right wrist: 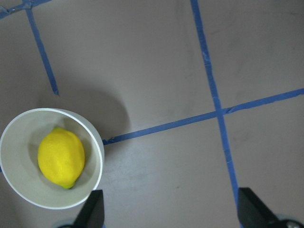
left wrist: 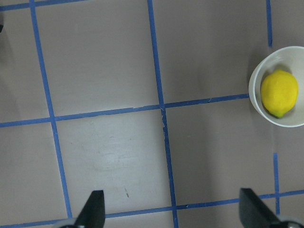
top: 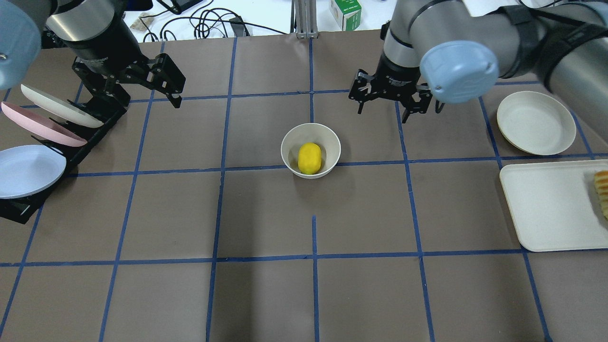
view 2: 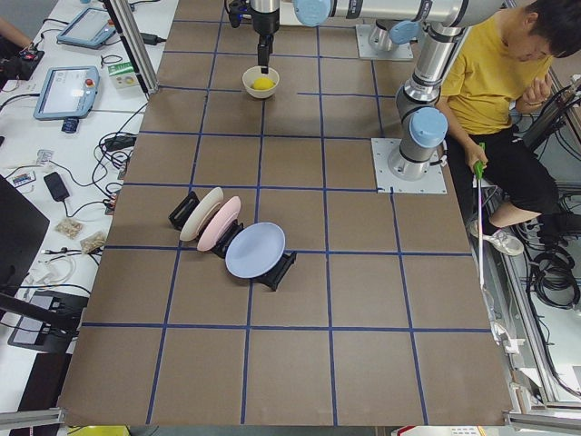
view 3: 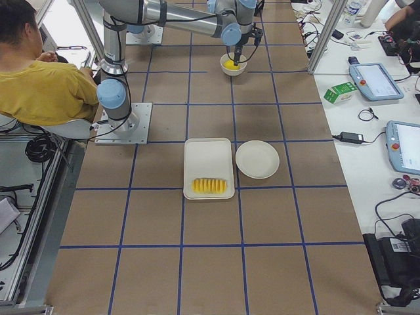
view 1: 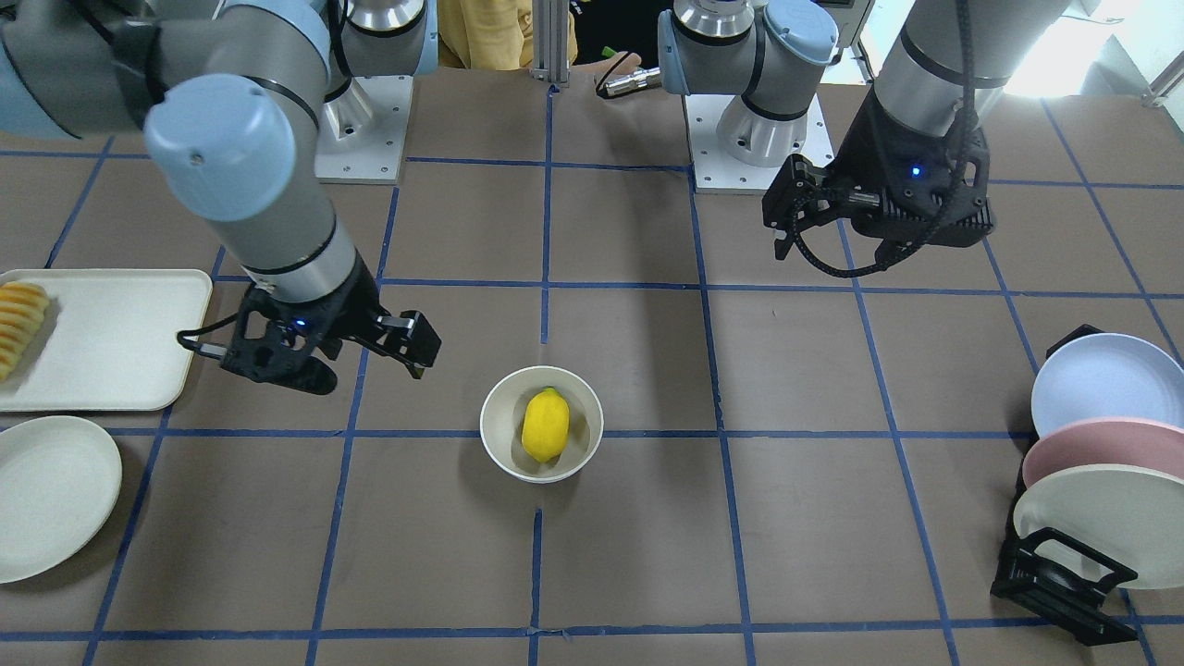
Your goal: Place bowl and put lemon in it
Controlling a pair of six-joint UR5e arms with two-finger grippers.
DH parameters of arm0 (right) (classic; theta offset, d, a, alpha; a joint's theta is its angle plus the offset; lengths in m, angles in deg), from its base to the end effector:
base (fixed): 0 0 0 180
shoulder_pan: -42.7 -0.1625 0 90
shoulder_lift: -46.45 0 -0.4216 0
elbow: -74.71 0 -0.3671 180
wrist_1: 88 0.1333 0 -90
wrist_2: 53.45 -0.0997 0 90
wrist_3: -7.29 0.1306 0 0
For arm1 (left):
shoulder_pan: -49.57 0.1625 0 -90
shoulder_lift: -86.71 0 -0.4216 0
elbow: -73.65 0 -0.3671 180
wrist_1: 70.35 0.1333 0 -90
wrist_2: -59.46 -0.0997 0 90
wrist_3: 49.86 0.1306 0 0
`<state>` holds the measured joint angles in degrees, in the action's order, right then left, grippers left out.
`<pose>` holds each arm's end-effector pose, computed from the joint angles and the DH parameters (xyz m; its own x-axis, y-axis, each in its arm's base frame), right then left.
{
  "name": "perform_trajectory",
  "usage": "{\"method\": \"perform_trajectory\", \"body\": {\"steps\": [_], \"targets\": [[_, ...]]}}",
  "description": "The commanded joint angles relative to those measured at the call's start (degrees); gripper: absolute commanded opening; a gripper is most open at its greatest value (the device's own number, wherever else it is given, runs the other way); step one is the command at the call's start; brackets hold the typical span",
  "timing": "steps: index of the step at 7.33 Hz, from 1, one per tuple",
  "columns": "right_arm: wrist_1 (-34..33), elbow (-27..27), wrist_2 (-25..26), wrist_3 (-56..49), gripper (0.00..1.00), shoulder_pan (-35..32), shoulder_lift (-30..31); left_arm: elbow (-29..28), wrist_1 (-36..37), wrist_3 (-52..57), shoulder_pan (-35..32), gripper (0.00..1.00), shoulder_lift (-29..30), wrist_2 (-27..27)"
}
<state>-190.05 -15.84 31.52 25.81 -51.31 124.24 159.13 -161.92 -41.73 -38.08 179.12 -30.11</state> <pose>0.1825 -0.5338 0.3622 -0.9645 0.2518 -0.0792 0.2494 0.9676 0.0396 -0.1143 -0.4906 0.4676 -0.9949 0.1008 0.0061 0.1007 0.9949 -0.0104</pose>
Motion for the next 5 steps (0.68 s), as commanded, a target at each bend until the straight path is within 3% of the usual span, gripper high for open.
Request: {"method": "perform_trajectory", "body": {"steps": [1,3,5], "targets": [[6.31,-0.24,-0.23,-10.40,1.00,4.87,7.07,-0.13,-0.36,-0.04,0.03,1.00,0.05,-0.16],[11.23,-0.51,0.20,-11.32,1.00,5.59,12.71,-0.04,-0.36,0.05,0.03,1.00,0.05,-0.16],[14.48,-0.25,1.25,-15.86,1.00,5.68,13.61,-0.04,-0.36,0.05,0.03,1.00,0.05,-0.07]]}}
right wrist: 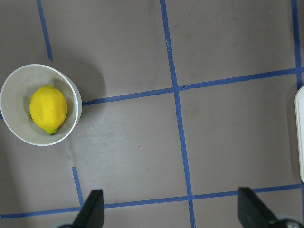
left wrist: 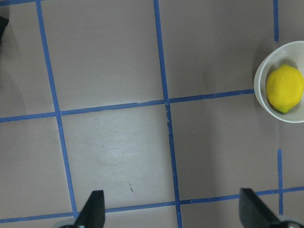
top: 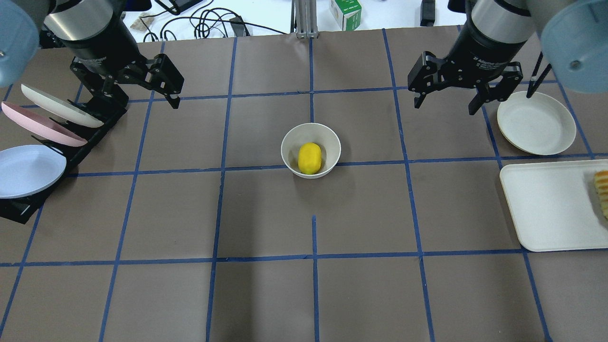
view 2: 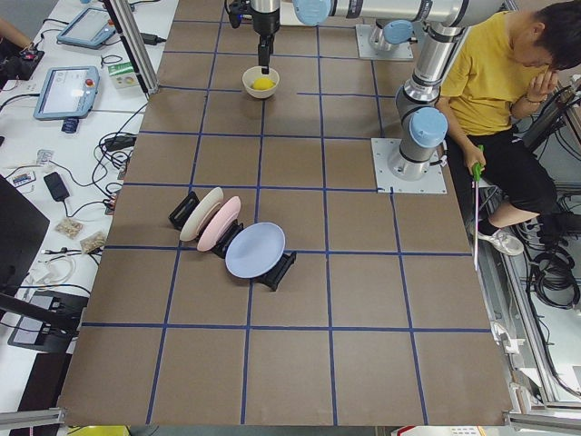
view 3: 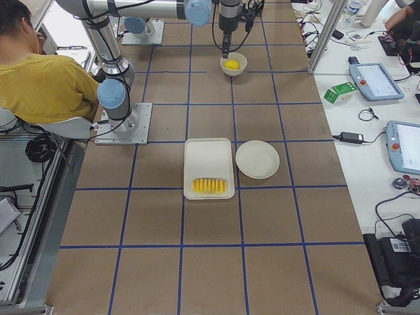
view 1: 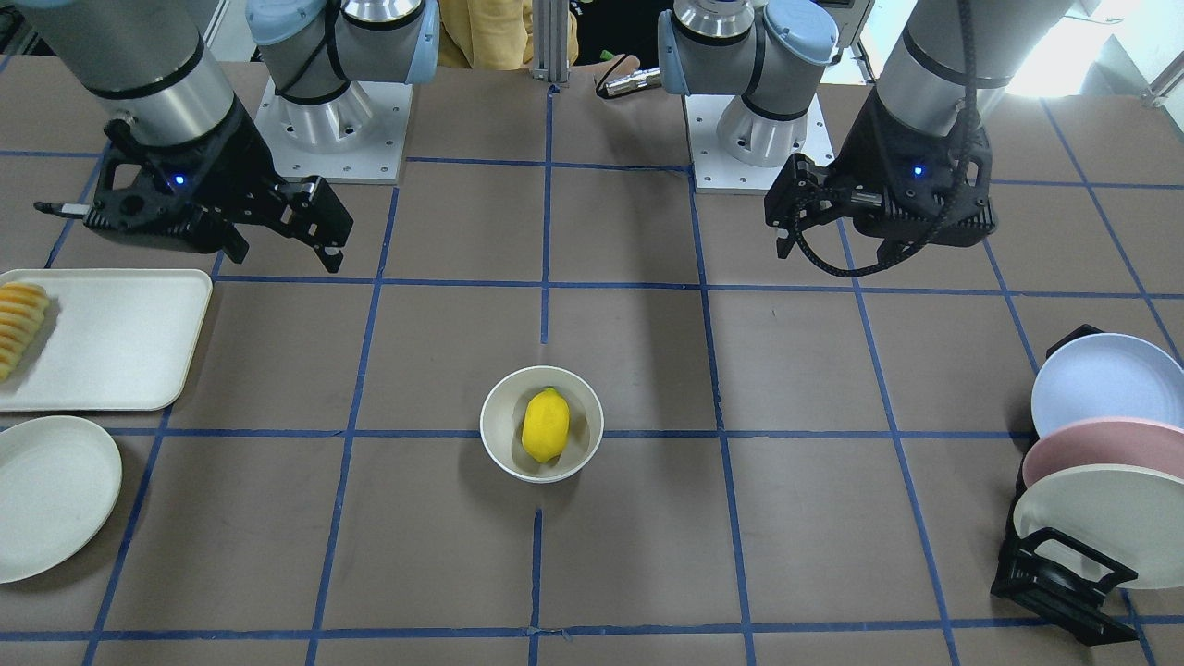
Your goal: Place bowl and put lemon in it
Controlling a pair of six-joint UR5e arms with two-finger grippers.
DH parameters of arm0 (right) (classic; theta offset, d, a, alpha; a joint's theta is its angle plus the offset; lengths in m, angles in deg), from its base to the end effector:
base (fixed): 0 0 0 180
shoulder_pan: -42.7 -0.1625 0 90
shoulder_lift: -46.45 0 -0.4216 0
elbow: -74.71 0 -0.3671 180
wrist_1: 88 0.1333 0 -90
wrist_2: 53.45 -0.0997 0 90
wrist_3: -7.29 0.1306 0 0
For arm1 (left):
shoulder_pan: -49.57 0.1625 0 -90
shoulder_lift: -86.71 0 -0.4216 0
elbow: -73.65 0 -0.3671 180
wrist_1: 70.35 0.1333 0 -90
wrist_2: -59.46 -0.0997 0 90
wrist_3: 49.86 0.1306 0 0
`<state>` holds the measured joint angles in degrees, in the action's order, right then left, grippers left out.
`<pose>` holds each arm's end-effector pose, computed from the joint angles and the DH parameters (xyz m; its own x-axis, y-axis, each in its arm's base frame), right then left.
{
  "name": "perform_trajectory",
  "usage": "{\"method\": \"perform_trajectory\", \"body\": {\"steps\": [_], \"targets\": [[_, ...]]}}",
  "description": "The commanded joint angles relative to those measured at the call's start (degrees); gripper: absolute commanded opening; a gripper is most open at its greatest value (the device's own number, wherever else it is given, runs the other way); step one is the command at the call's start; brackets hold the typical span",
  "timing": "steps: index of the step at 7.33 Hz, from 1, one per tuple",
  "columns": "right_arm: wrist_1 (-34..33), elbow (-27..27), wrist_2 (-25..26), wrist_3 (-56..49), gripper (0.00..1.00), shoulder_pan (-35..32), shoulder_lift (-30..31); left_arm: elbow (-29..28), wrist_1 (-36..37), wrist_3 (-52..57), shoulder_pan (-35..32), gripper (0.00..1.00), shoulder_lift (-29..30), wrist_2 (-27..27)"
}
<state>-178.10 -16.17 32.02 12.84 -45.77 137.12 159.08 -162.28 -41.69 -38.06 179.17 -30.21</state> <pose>0.1312 -0.4653 0.4523 -0.9893 0.1233 -0.0784 0.1230 0.9924 0.0095 -0.1139 -0.4902 0.4669 -0.9949 0.1011 0.0053 0.1011 0.9949 -0.0039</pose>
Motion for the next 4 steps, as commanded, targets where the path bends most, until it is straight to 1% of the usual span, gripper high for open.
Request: {"method": "perform_trajectory", "body": {"steps": [1,2,4], "targets": [[2.82,0.00,4.06,-3.01,1.00,0.14,0.91,0.09,0.00,0.00,0.00,1.00,0.00,-0.06],[3.43,0.00,5.05,-3.01,1.00,0.14,0.91,0.70,0.26,0.00,0.00,1.00,0.00,-0.06],[3.35,0.00,4.98,-2.66,1.00,0.05,1.00,0.18,0.17,0.00,0.00,1.00,-0.08,-0.06]]}}
